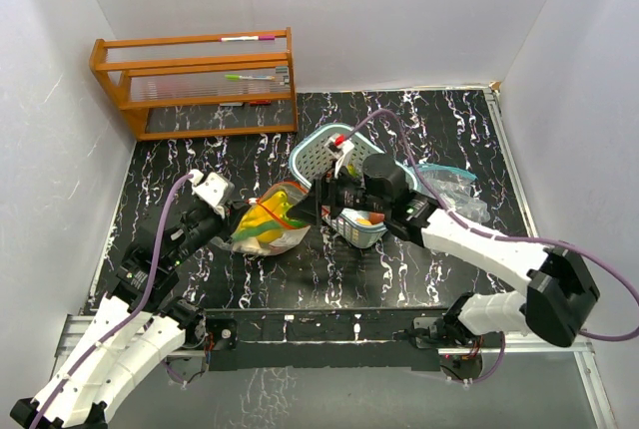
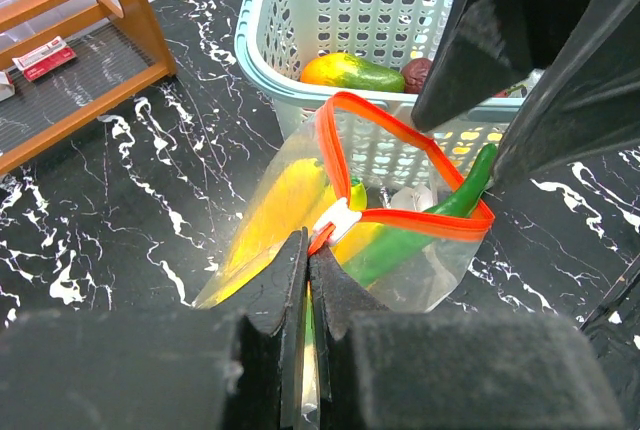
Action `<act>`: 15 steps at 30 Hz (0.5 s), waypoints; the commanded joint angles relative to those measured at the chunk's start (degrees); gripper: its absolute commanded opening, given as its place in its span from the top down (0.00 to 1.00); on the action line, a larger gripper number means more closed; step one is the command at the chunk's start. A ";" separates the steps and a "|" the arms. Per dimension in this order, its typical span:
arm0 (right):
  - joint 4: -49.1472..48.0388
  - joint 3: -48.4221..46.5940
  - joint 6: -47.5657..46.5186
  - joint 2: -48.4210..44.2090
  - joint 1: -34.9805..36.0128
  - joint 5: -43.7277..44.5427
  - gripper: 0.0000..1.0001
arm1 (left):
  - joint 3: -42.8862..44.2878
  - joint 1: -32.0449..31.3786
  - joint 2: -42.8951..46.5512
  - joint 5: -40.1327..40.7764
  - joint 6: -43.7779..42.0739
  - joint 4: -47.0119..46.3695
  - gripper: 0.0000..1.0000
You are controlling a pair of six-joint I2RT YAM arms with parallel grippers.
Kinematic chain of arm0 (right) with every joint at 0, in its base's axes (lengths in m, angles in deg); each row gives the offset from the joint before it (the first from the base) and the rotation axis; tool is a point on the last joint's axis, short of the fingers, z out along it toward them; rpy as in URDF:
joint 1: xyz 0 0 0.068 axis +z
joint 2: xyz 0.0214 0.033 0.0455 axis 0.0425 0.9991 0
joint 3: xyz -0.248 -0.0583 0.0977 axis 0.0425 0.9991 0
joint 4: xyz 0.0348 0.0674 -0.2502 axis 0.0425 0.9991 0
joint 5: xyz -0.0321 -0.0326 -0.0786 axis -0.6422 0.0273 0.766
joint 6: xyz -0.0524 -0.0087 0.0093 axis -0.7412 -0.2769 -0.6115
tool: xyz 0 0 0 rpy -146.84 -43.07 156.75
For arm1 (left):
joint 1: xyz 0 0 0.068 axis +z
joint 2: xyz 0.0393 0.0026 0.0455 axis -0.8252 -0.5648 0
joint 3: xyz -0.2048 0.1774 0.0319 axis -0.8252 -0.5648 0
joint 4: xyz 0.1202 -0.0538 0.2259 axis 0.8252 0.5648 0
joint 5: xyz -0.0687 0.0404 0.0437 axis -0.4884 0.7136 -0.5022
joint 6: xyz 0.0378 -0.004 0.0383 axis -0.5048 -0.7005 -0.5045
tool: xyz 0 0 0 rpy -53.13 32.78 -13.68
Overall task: Place the food in the zip-top bag and seal the zipper
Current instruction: Zip the zipper food storage bag at the center of the board.
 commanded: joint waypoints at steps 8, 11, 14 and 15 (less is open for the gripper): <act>11.67 -10.54 -12.55 -6.79 -0.06 7.63 0.20 | 0.84 -0.33 -0.12 -1.00 0.94 -1.28 1.00; 11.45 -14.69 -17.38 -4.12 0.06 -0.51 0.28 | 0.83 -0.38 -0.19 -0.85 0.94 -1.37 1.00; 12.38 -19.10 -22.20 -1.19 0.65 -6.46 0.32 | 1.64 -0.35 -0.52 -0.79 1.03 -1.10 1.00; 12.81 -20.58 -23.74 0.07 0.80 -8.18 0.33 | 2.16 -0.36 -0.69 -0.87 0.97 -0.66 1.00</act>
